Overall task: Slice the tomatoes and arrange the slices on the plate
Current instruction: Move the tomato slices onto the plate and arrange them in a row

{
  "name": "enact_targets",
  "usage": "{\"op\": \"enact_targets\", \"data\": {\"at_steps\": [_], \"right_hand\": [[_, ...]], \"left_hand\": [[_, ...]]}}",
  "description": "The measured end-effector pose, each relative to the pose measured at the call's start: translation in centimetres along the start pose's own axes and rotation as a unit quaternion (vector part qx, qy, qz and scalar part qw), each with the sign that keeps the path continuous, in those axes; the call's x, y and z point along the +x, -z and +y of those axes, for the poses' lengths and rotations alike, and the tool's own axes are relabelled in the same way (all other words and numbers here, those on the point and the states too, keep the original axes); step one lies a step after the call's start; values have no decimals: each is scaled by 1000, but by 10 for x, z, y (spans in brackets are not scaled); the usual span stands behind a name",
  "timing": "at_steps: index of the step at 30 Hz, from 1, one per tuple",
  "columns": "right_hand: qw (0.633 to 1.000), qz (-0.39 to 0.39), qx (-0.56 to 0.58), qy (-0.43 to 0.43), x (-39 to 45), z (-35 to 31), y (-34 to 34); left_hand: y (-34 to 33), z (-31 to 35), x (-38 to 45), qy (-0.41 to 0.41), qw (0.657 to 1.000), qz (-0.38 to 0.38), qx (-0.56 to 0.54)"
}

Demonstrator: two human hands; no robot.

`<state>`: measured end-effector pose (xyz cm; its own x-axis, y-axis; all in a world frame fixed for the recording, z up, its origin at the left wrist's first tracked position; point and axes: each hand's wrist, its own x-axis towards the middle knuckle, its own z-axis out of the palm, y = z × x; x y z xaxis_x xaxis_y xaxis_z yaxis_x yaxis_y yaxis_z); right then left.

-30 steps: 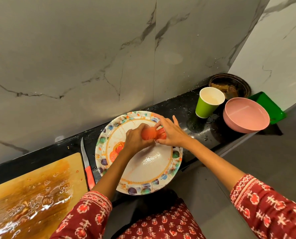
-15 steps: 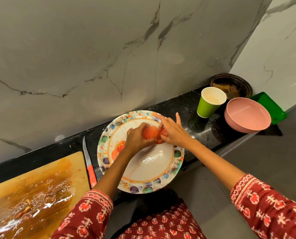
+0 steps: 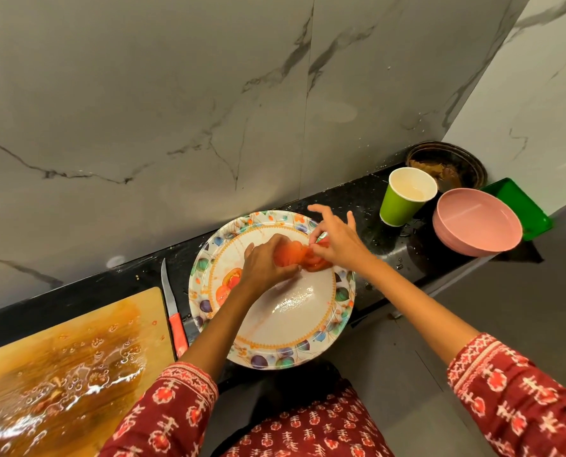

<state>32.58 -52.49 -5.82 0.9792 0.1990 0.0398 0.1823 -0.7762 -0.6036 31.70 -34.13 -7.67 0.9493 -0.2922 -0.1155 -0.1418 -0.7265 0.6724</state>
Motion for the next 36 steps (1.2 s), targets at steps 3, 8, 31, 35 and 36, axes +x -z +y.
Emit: {"op": "enact_targets", "data": {"at_steps": [3, 8, 31, 35, 36], "right_hand": [[999, -30, 19, -34, 5, 4, 14], [996, -69, 27, -54, 10, 7, 13], [997, -49, 54, -4, -10, 24, 11], [998, -70, 3, 9, -16, 29, 12], [997, -71, -7, 14, -17, 29, 12]], "left_hand": [[1, 3, 0, -1, 1000, -4, 8], [-2, 9, 3, 0, 999, -20, 51], [-19, 26, 14, -70, 991, -23, 112], [-24, 30, 16, -76, 989, -24, 121], [-24, 31, 17, -73, 990, -23, 120]]}}
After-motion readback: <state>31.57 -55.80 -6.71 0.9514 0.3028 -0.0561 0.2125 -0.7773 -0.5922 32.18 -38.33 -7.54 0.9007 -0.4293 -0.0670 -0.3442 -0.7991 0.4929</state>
